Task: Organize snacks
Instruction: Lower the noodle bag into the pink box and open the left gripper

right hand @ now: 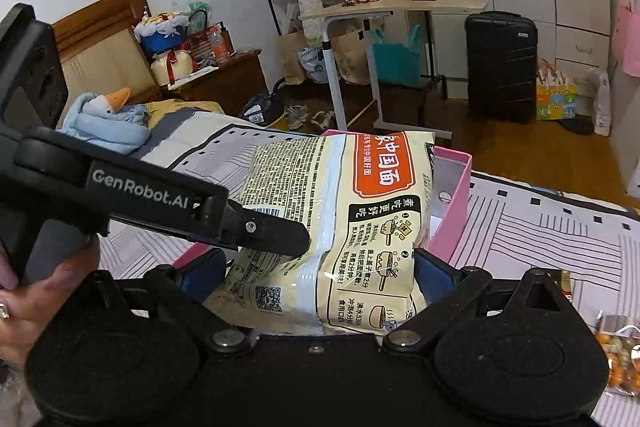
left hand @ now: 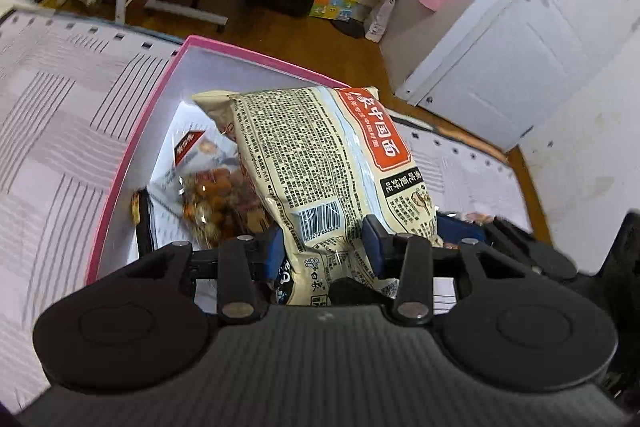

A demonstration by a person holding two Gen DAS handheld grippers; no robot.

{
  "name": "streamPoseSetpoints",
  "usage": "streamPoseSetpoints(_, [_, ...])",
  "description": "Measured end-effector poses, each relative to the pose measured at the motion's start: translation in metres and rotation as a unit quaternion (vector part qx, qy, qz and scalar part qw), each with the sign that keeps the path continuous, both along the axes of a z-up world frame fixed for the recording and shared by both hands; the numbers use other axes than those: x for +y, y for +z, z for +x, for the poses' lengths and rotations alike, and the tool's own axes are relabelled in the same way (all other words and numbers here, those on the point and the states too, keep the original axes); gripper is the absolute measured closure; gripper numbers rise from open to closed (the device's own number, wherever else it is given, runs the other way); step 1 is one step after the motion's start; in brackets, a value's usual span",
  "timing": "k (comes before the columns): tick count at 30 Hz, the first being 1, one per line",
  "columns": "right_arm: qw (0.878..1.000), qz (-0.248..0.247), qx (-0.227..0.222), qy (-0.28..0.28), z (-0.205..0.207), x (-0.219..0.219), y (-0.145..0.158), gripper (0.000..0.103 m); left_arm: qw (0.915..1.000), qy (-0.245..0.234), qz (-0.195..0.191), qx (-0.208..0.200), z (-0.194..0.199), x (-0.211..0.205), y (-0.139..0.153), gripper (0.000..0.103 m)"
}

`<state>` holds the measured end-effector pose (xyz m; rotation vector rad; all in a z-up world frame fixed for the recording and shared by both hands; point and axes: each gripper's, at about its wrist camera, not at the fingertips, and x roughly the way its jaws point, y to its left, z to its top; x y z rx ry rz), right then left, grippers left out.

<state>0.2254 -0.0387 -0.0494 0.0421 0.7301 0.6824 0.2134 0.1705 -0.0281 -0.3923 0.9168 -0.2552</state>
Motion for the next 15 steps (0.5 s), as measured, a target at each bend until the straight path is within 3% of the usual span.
streamPoseSetpoints(4, [1.0,-0.003,0.01,-0.002,0.018,0.005,-0.013,0.003,1.0,0.0,-0.001,0.009,0.021,0.002,-0.018,0.064])
streamPoseSetpoints(10, [1.0,0.006,-0.016,0.008,0.032,0.018,-0.019,0.003,0.9996,0.004,-0.025,0.013,0.054,0.029,-0.03,0.062])
streamPoseSetpoints(15, [1.0,0.007,-0.003,0.027,0.032,0.021,-0.033,0.005,0.9997,0.005,-0.018,0.018,0.068,0.039,-0.047,0.062])
